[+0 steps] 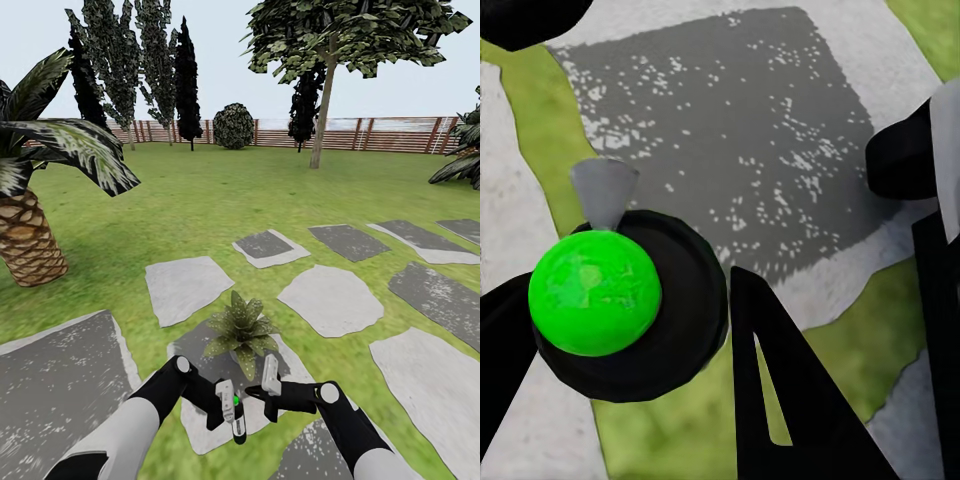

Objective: Pick up the pesticide atomizer in the garden and spray insectifuge to fully cover both potted plants in the garden.

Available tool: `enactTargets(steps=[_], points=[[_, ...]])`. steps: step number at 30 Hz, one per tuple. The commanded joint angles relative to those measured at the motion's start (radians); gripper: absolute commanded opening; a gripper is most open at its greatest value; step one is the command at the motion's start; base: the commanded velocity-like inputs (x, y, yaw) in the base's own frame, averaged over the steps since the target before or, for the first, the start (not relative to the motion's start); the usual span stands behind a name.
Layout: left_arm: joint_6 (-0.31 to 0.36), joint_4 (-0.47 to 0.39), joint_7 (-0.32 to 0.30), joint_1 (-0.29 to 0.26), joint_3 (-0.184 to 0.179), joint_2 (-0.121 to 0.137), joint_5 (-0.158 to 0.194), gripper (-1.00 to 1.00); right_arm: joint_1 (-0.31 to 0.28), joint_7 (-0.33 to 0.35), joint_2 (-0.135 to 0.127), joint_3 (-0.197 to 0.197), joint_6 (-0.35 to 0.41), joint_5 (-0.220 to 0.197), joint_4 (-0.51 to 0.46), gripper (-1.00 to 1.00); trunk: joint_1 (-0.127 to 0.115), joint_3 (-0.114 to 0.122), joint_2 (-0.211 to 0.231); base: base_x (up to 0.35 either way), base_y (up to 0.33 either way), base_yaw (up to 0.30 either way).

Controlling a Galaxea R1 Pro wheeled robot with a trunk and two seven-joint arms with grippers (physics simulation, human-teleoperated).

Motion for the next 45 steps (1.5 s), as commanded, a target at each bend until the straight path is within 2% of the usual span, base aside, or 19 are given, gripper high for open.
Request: enactTargets(steps=[1, 10, 14, 31, 36, 45], points=[[-0.010, -0.001, -0.002, -0.001, 0.009, -0.001, -0.010, -1.00, 0.000, 0.001, 0.000, -0.001, -0.003, 0.006, -0.001, -1.00, 0.000, -0.001, 0.000, 0.000, 0.000, 0.000], [-0.015, 0.001, 0.041, 0.000, 0.009, -0.001, -0.007, -1.00, 0.000, 0.001, 0.001, 0.000, -0.004, 0.006, -0.001, -1.00, 0.000, -0.001, 0.000, 0.000, 0.000, 0.000], [-0.028, 0.001, 0.041, 0.000, 0.009, -0.001, 0.043, -1.00, 0.000, 0.001, 0.001, 0.000, -0.004, 0.006, -0.001, -1.00, 0.000, -0.001, 0.000, 0.000, 0.000, 0.000], [-0.046, 0.015, 0.042, -0.002, 0.009, -0.001, 0.054, -1.00, 0.000, 0.001, 0.001, 0.001, -0.005, 0.006, 0.000, -1.00, 0.000, -0.001, 0.000, 0.000, 0.000, 0.000], [-0.050, 0.015, 0.041, -0.002, 0.006, -0.001, 0.107, -1.00, 0.000, 0.001, 0.001, 0.001, -0.005, 0.006, 0.000, -1.00, 0.000, -0.001, 0.000, 0.000, 0.000, 0.000], [-0.051, 0.015, 0.041, -0.001, 0.006, -0.001, 0.112, -1.00, 0.000, 0.001, 0.001, 0.001, -0.005, 0.006, 0.000, -1.00, 0.000, -0.001, 0.000, 0.000, 0.000, 0.000]])
